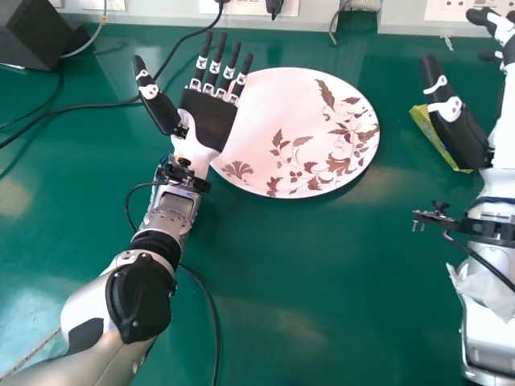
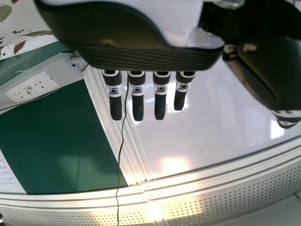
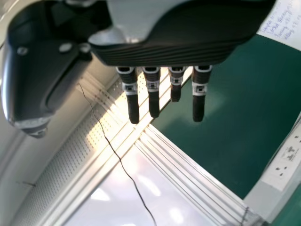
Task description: Pick up biscuit and place it in the plate
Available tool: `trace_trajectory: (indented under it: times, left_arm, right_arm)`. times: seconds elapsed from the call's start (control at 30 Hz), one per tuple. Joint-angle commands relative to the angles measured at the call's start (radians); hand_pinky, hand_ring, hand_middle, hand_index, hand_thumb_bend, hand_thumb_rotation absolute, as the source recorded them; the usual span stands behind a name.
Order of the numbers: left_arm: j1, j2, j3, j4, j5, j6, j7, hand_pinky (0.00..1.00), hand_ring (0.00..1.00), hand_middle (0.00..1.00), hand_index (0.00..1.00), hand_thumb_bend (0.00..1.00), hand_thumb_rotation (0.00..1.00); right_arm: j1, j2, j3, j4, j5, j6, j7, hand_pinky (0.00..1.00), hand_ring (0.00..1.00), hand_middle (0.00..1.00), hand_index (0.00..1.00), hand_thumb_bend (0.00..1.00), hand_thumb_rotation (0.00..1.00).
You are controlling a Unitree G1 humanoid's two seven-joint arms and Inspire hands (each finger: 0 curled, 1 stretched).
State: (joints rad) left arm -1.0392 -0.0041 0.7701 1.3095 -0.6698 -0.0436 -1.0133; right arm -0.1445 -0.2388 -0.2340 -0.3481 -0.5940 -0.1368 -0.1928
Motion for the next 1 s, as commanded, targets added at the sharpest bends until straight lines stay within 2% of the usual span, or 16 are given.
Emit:
trace_trajectory:
  times: [0.0, 0.1, 0.23, 0.47, 0.67, 0.97]
  left_arm:
    - [0.02, 0.002, -0.005, 0.01, 0.004, -0.002, 0.002, 0.81, 0.9, 0.94, 0.99, 1.0, 0.54]
    - [0.02, 0.001, -0.005, 0.01, 0.004, -0.002, 0.002, 0.78, 0.89, 0.94, 0.99, 1.0, 0.58]
    - [0.019, 0.001, -0.004, 0.011, 0.003, 0.0, 0.007, 0.78, 0.9, 0.94, 0.99, 1.0, 0.58]
    - [0.02, 0.002, -0.005, 0.01, 0.003, 0.005, 0.004, 0.85, 0.91, 0.95, 0.98, 1.0, 0.6]
    - [0.02, 0.003, -0.006, 0.011, 0.005, 0.006, 0.007, 0.87, 0.92, 0.95, 0.99, 1.0, 0.56]
    - [0.021, 0.003, -0.01, 0.01, 0.008, -0.004, 0.0, 0.9, 0.94, 0.96, 0.99, 1.0, 0.54]
  right_arm:
    - [0.011, -0.02, 0.008, -0.024, -0.027, 0.011, -0.008, 0.77, 0.87, 0.91, 0.84, 0.91, 0.63]
    - [0.012, -0.03, 0.013, -0.032, -0.057, 0.033, -0.008, 0.77, 0.86, 0.9, 0.84, 0.91, 0.64]
    - [0.015, -0.042, 0.023, -0.047, -0.119, 0.071, -0.007, 0.77, 0.86, 0.9, 0.83, 0.91, 0.63]
    - [0.017, -0.046, 0.046, -0.071, -0.214, 0.139, -0.011, 0.78, 0.86, 0.9, 0.84, 0.91, 0.62]
    - [0.02, -0.051, 0.07, -0.088, -0.286, 0.201, 0.003, 0.79, 0.87, 0.9, 0.83, 0.91, 0.59]
    - [0.022, -0.059, 0.099, -0.111, -0.349, 0.272, 0.036, 0.78, 0.87, 0.91, 0.83, 0.91, 0.63]
